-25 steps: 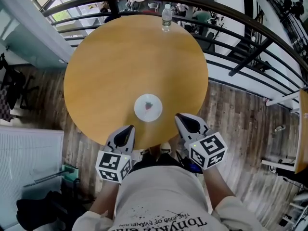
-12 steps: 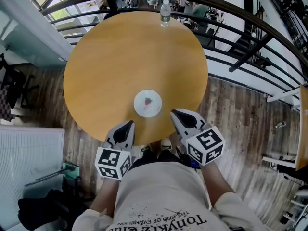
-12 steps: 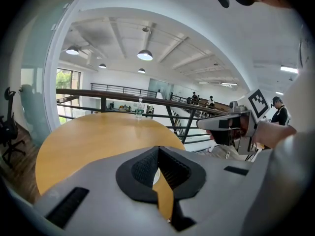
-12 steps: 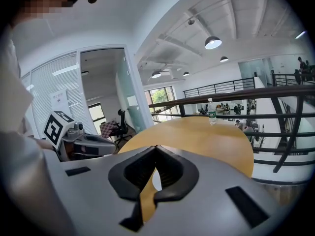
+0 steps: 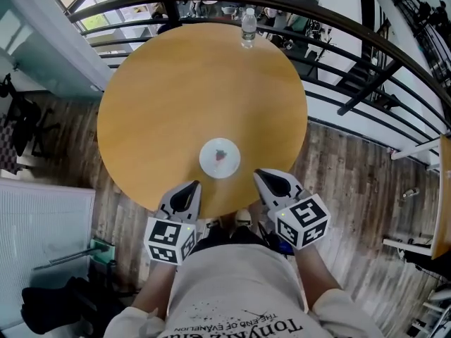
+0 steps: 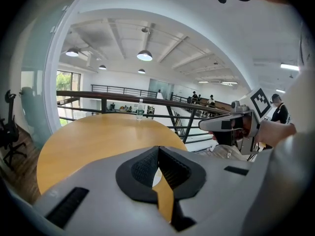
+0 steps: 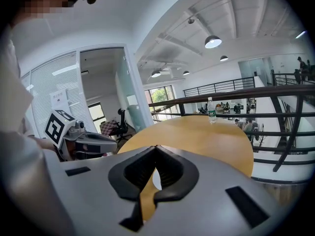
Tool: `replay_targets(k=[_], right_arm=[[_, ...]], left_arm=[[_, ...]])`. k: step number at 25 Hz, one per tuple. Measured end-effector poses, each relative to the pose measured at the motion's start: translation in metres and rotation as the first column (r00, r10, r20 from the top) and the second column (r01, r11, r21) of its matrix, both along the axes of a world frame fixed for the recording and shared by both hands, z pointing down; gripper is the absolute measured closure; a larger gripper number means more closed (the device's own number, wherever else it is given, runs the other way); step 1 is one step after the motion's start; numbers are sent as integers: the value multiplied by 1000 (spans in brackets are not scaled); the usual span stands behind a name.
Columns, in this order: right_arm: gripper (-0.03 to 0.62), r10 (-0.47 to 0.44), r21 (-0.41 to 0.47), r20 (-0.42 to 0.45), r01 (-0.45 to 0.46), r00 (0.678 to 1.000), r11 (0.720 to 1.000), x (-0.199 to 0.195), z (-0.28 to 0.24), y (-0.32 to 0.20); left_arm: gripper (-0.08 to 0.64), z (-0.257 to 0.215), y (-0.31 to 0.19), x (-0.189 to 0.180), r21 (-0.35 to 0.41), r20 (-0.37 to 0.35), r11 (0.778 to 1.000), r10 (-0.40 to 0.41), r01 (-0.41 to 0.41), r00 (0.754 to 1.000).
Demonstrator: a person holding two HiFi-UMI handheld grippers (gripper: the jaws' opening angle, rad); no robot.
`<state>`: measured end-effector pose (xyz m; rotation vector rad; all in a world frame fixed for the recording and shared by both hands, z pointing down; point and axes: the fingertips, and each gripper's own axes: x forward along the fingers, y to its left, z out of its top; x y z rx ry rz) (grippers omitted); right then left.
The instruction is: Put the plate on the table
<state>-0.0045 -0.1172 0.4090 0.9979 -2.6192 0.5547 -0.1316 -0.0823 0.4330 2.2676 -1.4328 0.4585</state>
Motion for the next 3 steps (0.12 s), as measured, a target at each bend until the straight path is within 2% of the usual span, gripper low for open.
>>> replay_targets(k=[3], right_arm=[[572,1,-6,-3,-1,1000,1000,-3,1,3]], left_arm=[[535,1,2,-2,-10,1,1000,11,-11,1000]])
